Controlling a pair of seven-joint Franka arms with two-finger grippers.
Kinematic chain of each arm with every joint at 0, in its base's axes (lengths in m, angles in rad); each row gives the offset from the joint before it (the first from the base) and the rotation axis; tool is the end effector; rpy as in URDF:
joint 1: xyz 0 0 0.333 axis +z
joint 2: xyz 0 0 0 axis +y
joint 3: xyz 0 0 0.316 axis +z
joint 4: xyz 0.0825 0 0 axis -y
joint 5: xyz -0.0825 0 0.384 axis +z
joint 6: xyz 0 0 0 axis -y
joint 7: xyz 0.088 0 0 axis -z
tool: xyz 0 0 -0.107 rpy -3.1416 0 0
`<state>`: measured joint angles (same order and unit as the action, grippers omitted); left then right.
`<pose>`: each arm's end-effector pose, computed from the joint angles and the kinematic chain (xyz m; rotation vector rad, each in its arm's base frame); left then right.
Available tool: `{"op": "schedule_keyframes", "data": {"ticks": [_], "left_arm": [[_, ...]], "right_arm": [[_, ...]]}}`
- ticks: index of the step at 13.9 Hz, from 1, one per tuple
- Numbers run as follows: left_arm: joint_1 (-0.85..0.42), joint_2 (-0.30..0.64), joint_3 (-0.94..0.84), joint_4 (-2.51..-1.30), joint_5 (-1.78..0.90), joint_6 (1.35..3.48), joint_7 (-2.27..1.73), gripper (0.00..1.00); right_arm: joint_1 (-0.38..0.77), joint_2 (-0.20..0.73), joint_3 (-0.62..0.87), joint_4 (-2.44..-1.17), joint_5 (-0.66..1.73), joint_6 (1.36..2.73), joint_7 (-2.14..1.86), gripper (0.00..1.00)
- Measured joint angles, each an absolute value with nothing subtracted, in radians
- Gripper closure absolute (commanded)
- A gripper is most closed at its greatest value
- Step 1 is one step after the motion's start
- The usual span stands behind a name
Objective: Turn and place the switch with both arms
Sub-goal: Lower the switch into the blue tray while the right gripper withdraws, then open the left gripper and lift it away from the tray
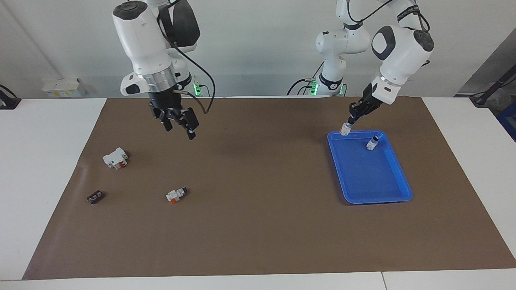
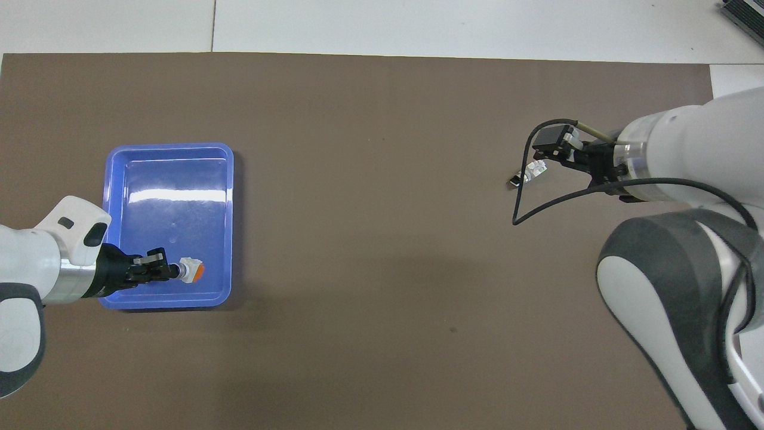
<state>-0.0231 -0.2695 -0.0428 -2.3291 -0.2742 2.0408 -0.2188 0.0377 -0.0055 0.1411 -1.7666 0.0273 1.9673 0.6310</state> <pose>0.4581 -0.0459 0.4450 2.8850 0.4089 -0.0742 0.5719 0.1053 0.5711 -2.9453 0.6897 -0.2724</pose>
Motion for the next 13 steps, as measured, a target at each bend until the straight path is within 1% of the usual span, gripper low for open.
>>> {"op": "schedule_keyframes", "data": {"ticks": [1,3,6,7,8,9,11,13], "left_arm": [[-0.022,-0.234,-0.044,-2.332,-0.252,2.075,-0.219,1.0],[-0.022,-0.166,-0.046,-2.332,-0.191,2.129,-0.22,1.0],[-0.02,-0.097,-0.045,-2.332,-0.169,2.193,-0.22,1.0],[-0.019,-0.089,-0.045,-2.332,-0.166,2.198,-0.22,0.91],[-0.019,-0.087,-0.045,-2.332,-0.159,2.199,-0.22,0.34],[-0.019,-0.087,-0.045,-2.331,-0.154,2.2,-0.218,0.0],[-0.02,-0.089,-0.048,-2.316,-0.15,2.204,-0.214,0.0],[-0.02,-0.095,-0.052,-2.265,-0.149,2.188,-0.213,0.0]], "right_arm": [[0.012,-0.007,0.14,-1.761,0.02,1.945,0.552,0.0],[-0.017,-0.018,0.132,-1.74,0.01,1.858,0.454,0.0],[-0.016,-0.056,0.102,-1.704,-0.014,1.721,0.369,0.0],[-0.014,-0.077,0.089,-1.698,-0.015,1.681,0.33,0.0],[-0.013,-0.097,0.075,-1.695,-0.016,1.65,0.293,0.0],[-0.012,-0.111,0.061,-1.69,-0.016,1.628,0.259,0.0],[-0.009,-0.112,0.045,-1.648,-0.016,1.586,0.206,0.0],[0.005,-0.09,0.029,-1.595,-0.017,1.546,0.199,0.0]]}}
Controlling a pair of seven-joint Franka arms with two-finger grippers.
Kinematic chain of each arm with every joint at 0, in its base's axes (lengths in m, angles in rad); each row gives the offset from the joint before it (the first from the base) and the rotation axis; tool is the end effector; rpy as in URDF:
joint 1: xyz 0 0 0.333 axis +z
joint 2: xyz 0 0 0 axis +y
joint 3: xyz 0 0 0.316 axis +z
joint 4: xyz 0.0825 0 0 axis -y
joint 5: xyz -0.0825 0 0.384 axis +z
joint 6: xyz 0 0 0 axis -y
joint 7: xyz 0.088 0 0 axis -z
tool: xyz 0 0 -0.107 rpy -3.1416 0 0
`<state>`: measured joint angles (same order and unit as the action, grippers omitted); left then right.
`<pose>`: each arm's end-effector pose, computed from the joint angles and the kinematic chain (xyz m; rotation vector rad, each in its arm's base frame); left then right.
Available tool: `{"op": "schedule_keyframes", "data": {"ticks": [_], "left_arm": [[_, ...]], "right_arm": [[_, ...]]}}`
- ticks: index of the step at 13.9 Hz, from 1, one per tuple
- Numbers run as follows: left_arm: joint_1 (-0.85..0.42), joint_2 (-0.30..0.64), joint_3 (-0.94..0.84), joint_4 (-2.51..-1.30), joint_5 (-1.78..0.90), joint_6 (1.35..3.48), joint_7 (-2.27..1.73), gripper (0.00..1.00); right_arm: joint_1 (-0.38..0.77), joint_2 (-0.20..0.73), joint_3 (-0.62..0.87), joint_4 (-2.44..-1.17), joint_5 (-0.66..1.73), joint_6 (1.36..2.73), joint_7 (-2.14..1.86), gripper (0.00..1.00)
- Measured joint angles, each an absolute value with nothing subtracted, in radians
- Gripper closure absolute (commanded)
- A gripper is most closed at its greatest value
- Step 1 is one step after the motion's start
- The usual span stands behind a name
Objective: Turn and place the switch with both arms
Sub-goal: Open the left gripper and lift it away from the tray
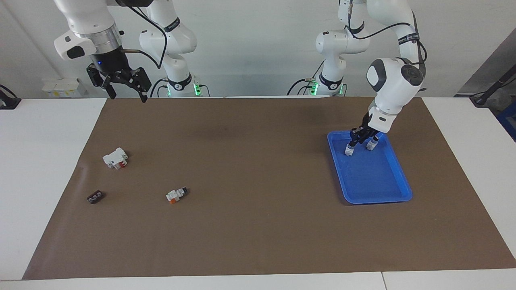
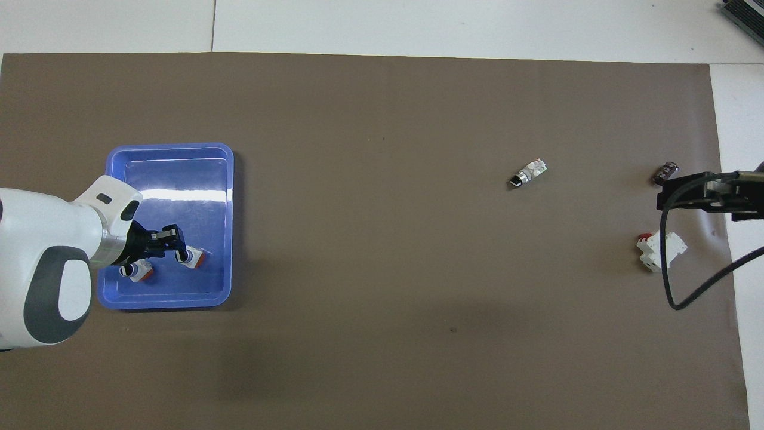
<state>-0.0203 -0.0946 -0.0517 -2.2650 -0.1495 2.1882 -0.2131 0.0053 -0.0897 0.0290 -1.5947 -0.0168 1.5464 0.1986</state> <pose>0.5043 -0.0420 0.4016 3.0031 0.3421 0.0014 0.5237 0.0169 0.6594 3.1158 -0.2578 0.0677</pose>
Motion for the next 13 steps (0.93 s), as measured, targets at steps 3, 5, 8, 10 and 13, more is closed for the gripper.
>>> {"op": "schedule_keyframes", "data": {"ticks": [3,5,8,10,13], "left_arm": [[-0.02,-0.128,-0.052,-2.13,-0.149,2.059,-0.213,0.0],[-0.021,-0.146,-0.052,-2.015,-0.146,1.977,-0.211,0.0],[-0.029,-0.143,-0.055,-1.886,-0.098,1.927,-0.18,0.0],[-0.038,-0.12,-0.055,-1.789,-0.066,1.841,-0.141,0.0],[-0.046,-0.043,-0.029,-1.583,-0.054,1.618,-0.051,0.0]], "right_arm": [[0.016,-0.052,0.01,-1.543,-0.018,1.506,0.192,0.0],[0.022,-0.044,0.011,-1.533,-0.02,1.492,0.191,0.0],[0.023,-0.043,0.012,-1.536,-0.026,1.487,0.153,0.0],[0.021,-0.04,0.009,-1.548,-0.037,1.511,0.108,0.0],[0.021,-0.039,0.008,-1.561,-0.045,1.512,0.101,0.0]]}}
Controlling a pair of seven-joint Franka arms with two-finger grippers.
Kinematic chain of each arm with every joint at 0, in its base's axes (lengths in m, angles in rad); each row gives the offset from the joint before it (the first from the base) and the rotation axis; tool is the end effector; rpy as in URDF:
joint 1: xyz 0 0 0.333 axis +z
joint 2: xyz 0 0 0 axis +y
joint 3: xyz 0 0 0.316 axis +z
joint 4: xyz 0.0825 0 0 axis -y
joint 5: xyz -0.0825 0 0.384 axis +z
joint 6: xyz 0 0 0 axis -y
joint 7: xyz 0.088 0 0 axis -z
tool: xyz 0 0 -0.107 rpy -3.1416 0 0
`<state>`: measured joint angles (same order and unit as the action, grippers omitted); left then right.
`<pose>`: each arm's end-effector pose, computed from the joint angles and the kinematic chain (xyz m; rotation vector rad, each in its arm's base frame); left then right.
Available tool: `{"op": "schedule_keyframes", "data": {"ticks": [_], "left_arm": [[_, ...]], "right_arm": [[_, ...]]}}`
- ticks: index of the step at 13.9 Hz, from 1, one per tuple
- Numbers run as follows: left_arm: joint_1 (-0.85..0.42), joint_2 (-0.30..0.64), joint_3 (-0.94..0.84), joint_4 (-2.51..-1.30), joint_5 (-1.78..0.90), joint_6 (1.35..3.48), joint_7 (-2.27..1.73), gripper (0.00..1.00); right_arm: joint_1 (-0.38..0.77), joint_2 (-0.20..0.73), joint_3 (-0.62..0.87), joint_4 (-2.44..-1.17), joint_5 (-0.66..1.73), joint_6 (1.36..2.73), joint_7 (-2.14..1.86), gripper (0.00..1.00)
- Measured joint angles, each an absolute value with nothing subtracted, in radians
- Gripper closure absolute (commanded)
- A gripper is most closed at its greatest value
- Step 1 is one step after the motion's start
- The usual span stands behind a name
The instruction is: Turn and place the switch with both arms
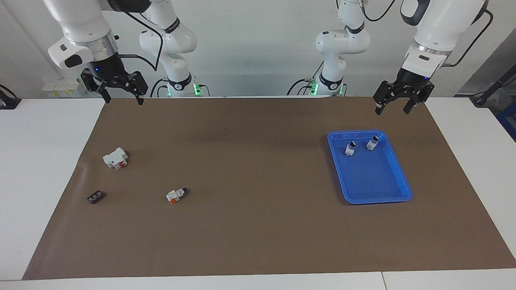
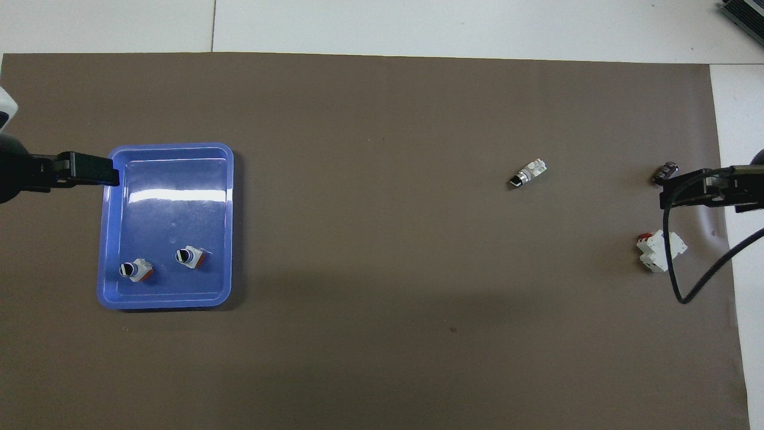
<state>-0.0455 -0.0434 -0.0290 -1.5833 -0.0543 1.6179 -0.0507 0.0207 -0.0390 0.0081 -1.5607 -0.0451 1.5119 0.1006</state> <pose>0.5441 -0.0466 0.6469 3.0814 -0.0360 0.1149 0.5365 0.0105 0.6455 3.0935 -0.1149 -0.0106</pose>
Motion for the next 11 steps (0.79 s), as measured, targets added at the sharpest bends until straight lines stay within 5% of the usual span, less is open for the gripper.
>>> {"op": "schedule_keyframes", "data": {"ticks": [11], "left_arm": [[-0.045,-0.048,0.035,-1.506,-0.054,1.446,0.038,0.0]], "right_arm": [[0.026,-0.051,0.011,-1.577,-0.043,1.493,0.194,0.0]]}}
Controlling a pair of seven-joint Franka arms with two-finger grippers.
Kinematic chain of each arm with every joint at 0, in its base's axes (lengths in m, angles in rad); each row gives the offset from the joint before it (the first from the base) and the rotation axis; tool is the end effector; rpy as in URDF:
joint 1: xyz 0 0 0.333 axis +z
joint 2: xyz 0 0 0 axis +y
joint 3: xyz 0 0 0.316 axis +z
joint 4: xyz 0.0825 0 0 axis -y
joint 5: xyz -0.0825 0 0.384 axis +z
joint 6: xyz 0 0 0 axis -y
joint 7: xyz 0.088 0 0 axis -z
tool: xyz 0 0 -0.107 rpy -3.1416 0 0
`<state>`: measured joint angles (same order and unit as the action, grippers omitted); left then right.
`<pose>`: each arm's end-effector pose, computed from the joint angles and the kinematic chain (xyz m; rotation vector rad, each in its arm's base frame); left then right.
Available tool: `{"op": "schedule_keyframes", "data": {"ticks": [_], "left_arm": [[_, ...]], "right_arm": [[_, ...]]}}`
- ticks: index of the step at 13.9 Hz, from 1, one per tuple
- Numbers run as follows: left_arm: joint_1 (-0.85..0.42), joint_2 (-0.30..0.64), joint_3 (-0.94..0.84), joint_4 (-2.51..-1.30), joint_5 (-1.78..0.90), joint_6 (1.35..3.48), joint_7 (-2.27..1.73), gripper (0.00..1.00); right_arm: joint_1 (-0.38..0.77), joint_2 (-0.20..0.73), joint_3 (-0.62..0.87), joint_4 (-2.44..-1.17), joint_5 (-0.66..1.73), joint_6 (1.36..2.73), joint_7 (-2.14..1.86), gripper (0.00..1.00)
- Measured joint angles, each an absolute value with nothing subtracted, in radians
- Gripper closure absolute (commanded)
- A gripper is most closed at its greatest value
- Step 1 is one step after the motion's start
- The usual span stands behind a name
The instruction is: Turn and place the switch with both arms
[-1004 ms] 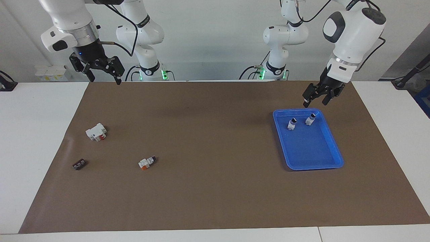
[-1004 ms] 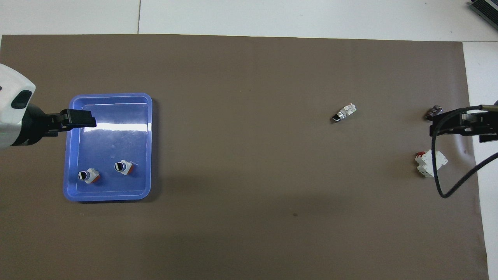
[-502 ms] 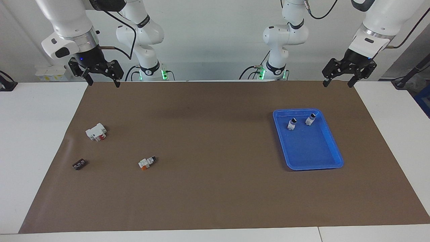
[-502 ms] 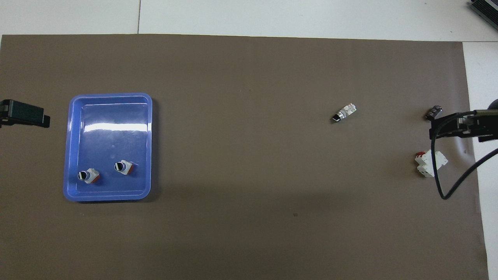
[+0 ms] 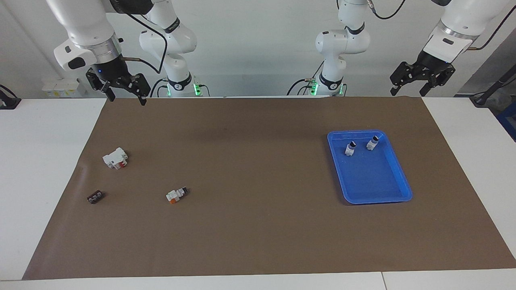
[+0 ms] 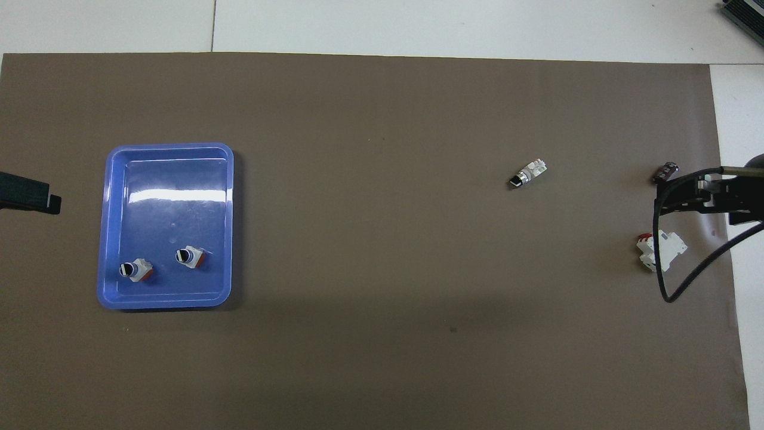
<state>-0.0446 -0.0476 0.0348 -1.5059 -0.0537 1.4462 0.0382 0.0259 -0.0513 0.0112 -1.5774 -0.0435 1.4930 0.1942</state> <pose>0.5263 -0.0109 0.6698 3.0852 -0.0839 -0.0175 0.5303 0.0149 0.6426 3.0839 -0.2469 -0.0430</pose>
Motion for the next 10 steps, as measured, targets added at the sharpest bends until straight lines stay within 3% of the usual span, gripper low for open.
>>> {"op": "schedule_keyframes", "data": {"ticks": [10], "left_arm": [[-0.043,-0.053,0.039,-1.506,-0.027,1.442,0.038,0.0]], "right_arm": [[0.027,-0.078,0.008,-1.578,-0.042,1.493,0.197,0.0]]}}
